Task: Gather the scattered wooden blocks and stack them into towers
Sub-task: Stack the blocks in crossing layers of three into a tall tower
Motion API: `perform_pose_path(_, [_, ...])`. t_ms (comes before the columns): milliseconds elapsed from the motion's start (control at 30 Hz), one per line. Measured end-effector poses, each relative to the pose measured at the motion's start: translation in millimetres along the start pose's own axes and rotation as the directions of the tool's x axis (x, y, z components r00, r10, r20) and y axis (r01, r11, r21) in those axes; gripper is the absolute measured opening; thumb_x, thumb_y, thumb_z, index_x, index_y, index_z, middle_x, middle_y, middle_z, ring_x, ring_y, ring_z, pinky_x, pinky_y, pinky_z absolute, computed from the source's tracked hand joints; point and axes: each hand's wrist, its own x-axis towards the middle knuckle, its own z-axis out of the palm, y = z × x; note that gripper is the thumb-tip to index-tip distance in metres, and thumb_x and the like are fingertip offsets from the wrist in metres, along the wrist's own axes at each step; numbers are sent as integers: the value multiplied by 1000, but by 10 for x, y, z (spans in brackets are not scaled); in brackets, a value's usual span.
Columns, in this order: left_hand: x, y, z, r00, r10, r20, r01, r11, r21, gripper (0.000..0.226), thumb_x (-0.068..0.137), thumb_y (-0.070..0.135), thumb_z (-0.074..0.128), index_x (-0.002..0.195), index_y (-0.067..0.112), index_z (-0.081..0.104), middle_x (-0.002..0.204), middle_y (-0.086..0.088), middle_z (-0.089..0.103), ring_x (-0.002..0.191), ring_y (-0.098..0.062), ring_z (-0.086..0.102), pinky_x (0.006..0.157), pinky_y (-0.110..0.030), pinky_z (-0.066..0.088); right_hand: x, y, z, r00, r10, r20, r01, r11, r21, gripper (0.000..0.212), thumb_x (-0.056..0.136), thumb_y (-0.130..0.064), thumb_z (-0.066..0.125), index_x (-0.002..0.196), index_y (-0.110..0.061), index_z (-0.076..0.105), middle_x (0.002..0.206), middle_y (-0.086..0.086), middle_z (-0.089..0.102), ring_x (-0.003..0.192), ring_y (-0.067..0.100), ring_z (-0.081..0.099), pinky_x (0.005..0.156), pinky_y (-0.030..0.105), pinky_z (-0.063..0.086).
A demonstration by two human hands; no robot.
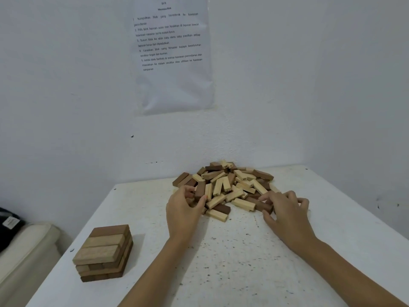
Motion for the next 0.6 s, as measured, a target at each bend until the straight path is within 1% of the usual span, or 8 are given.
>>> perform_pose_path(167, [-7,18,3,999,-32,-35,31,998,-52,26,78,21,77,100,17,63,81,10,64,77,-5,60,78,-36,54,-7,-13,-4,997,27,-68,-14,983,185,25,86,-24,67,108,-32,59,91,-17,60,104,11,45,86,29,18])
perform_pose_path(267, [8,57,-22,997,-33,-75,26,996,-82,24,79,20,74,100,20,63,84,9,65,84,-8,61,81,-35,53,5,-51,-17,987,102,-124,-45,916,398,26,81,-19,74,99,-32,62,83,-16,65,99,14,53,85,30,24])
perform_pose_path(300, [20,88,-41,995,-37,-95,26,994,-109,24,79,19,74,100,20,63,86,8,66,87,-8,61,82,-32,52,12,-70,-29,982,139,-124,-61,868,493,26,80,-18,75,97,-32,62,83,-14,66,96,16,56,86,33,32])
perform_pose_path(367, [63,179,-99,989,-63,-138,34,979,-201,22,80,18,74,99,22,63,88,7,67,89,-5,60,78,-20,49,47,-143,-96,967,225,-118,-85,724,684,26,80,-15,76,98,-29,64,85,-9,67,89,19,61,76,35,48])
perform_pose_path(433, [136,274,-164,977,-88,-192,34,962,-270,21,82,19,72,99,24,61,89,7,67,87,-1,60,71,-10,44,117,-247,-203,950,297,-99,-91,565,820,23,84,-11,72,101,-26,63,91,-4,67,87,15,64,70,24,49])
perform_pose_path(500, [248,346,-228,960,-137,-243,40,930,-367,17,87,19,67,102,24,61,96,5,65,89,-4,61,68,-10,46,215,-364,-294,947,320,-38,-113,440,891,20,92,-9,60,107,-23,59,90,1,68,81,12,65,67,16,47])
perform_pose_path(567, [398,394,-300,941,-204,-270,48,871,-489,14,93,17,59,106,22,60,104,2,62,90,-10,63,66,-13,50,338,-498,-327,966,253,45,-138,365,921,22,97,-6,45,113,-20,53,77,7,69,76,15,65,69,18,50])
perform_pose_path(600, [484,405,-339,932,-235,-277,52,841,-538,14,96,17,54,108,21,60,106,-1,61,89,-12,64,69,-17,53,410,-578,-321,974,211,86,-155,336,929,24,98,-5,40,114,-19,51,71,10,66,72,17,64,68,19,51])
